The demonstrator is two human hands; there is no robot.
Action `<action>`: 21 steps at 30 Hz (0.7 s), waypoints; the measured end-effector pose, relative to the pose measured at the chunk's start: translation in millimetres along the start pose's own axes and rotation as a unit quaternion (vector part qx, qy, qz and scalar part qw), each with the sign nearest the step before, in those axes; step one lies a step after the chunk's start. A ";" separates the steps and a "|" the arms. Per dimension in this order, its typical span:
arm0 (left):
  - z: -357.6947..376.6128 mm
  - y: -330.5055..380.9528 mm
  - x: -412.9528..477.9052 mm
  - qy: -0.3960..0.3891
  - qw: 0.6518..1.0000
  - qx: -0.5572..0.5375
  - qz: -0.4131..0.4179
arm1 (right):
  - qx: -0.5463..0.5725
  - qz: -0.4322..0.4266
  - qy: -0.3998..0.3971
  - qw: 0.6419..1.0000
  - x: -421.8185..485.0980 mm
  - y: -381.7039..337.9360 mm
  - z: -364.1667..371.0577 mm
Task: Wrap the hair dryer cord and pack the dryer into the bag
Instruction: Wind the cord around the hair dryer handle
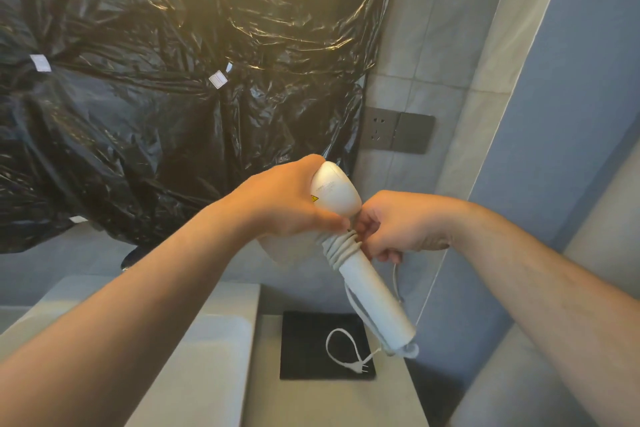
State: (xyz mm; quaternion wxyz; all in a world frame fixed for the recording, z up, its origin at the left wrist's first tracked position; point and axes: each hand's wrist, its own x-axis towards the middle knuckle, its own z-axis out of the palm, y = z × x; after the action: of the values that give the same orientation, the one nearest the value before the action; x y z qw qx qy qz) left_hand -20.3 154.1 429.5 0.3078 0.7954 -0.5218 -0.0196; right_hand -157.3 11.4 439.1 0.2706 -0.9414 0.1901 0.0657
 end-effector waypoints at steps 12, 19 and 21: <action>21.7 4.6 -5.0 0.341 0.931 0.117 0.052 | 0.228 0.063 0.193 0.952 19.1 -4.4 -10.4; 14.9 -7.3 -3.5 0.455 0.876 0.131 0.094 | 0.245 -0.006 0.141 0.959 -6.5 -24.1 -12.5; 10.8 -9.6 -1.5 0.469 0.869 0.130 0.088 | 0.228 -0.012 0.103 0.968 -11.1 -26.5 -15.7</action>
State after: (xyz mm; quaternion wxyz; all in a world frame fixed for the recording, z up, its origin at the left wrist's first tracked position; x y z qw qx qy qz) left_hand -16.9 152.8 415.4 0.4105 0.6948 -0.3816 0.4507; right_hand -156.8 27.2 467.7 0.4575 -0.8589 0.2158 -0.0799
